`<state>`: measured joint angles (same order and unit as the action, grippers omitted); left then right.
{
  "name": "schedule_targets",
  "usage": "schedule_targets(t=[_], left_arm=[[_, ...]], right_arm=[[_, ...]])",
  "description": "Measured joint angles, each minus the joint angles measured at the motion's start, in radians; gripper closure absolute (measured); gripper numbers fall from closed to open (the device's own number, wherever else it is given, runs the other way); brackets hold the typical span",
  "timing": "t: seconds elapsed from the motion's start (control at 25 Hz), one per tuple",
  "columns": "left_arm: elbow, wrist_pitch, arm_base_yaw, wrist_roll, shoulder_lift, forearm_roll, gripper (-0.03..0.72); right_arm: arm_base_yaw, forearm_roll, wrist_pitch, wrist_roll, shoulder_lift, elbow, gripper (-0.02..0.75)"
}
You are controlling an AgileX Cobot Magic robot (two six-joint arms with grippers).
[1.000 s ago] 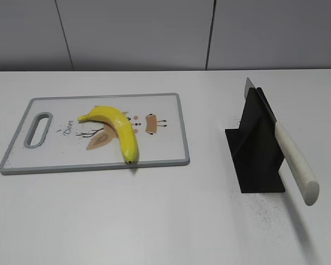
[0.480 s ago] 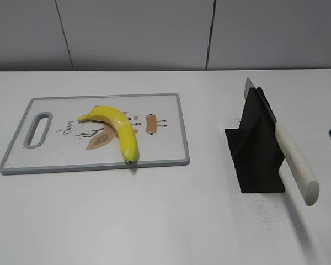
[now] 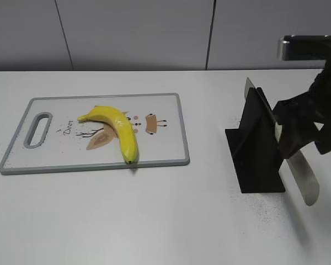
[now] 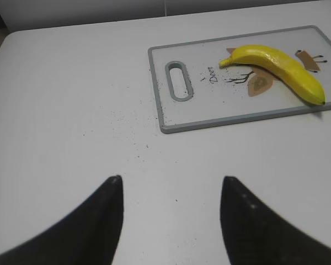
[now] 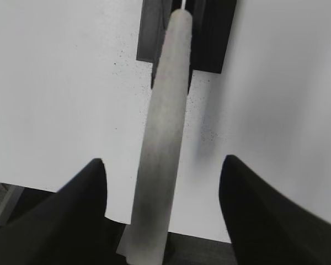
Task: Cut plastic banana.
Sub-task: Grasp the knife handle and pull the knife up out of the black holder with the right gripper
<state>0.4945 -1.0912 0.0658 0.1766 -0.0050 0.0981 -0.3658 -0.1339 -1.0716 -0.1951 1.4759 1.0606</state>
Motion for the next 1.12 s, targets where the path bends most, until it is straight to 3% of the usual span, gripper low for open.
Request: schedule_targets(t=[0.28,0.56,0.64,0.72,1.12], left_arm=[[0.0,0.0,0.0,0.0,0.0,0.0,0.144],[0.0,0.0,0.0,0.0,0.0,0.0,0.144],[0.0,0.0,0.0,0.0,0.0,0.0,0.144],[0.0,0.0,0.0,0.0,0.0,0.0,0.144],[0.0,0.0,0.0,0.0,0.0,0.0,0.144]], right_arm=[[0.0,-0.038,0.0,-0.027,0.118,0.0,0.229],[0.0,-0.06,0.001,-0.055,0.163,0.0,0.299],[0.0,-0.06,0.001,-0.069,0.163,0.0,0.378],[0.0,-0.049,-0.001,-0.096,0.163,0.0,0.559],[-0.001,-0.035,0.002,-0.131,0.14,0.0,0.552]])
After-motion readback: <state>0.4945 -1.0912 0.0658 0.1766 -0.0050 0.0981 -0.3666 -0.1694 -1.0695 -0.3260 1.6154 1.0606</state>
